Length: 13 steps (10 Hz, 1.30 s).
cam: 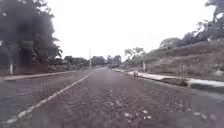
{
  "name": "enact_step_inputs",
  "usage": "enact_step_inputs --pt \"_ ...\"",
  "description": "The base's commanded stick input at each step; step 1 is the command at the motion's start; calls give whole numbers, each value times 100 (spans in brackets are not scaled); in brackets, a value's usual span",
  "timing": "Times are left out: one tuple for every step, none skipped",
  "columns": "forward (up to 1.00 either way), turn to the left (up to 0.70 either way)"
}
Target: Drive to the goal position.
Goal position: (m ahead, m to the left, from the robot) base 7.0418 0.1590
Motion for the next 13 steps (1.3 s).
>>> enact_step_inputs --pt "100 0" --pt "100 0" --pt "100 0" --pt "100 0" --pt "100 0" --pt "100 0" --pt "100 0" --pt "100 7" --pt "100 14" --pt "100 5" --pt "100 0" --pt "100 0" --pt "100 0"
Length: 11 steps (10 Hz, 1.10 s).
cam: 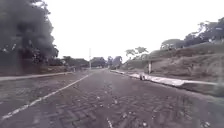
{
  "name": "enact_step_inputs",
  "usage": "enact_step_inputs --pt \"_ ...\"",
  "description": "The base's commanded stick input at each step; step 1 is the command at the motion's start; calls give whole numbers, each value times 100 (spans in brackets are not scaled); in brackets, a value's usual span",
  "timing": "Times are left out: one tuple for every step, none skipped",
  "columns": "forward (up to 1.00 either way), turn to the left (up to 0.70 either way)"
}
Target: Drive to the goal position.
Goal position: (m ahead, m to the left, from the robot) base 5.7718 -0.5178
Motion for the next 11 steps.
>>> enact_step_inputs --pt "100 0" --pt "100 0" --pt "100 0" --pt "100 0" --pt "100 0" --pt "100 0" --pt "100 0" --pt "100 0" --pt "100 0" --pt "100 0" --pt "100 0"
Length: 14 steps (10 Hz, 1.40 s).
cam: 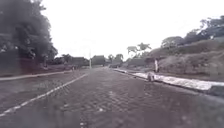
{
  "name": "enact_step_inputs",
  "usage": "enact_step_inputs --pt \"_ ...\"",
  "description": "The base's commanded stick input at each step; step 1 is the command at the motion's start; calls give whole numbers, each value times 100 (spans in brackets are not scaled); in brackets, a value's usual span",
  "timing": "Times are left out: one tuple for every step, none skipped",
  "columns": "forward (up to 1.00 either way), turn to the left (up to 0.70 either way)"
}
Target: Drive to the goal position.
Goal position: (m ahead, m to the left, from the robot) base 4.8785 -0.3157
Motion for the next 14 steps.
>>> enact_step_inputs --pt "100 0" --pt "100 0" --pt "100 0" --pt "100 0" --pt "100 0" --pt "100 0" --pt "100 0" --pt "100 3" --pt "100 12" --pt "100 25" --pt "100 39" --pt "100 34" --pt "100 0" --pt "100 0"
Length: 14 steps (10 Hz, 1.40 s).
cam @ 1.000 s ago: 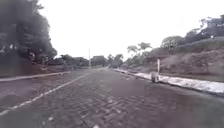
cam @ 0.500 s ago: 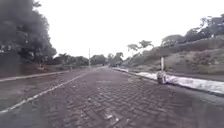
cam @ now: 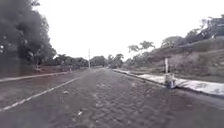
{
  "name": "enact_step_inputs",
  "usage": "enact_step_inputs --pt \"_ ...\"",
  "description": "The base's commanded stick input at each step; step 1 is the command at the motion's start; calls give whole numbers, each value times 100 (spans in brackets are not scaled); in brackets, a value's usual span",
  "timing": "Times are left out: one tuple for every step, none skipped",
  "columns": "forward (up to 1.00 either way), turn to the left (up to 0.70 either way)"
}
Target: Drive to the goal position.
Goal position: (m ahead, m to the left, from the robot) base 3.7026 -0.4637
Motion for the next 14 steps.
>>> enact_step_inputs --pt "100 0" --pt "100 0" --pt "100 0" --pt "100 0" --pt "100 0" --pt "100 0" --pt "100 0" --pt "100 0" --pt "100 0" --pt "100 0" --pt "100 0" --pt "100 0" --pt "100 0" --pt "100 0"
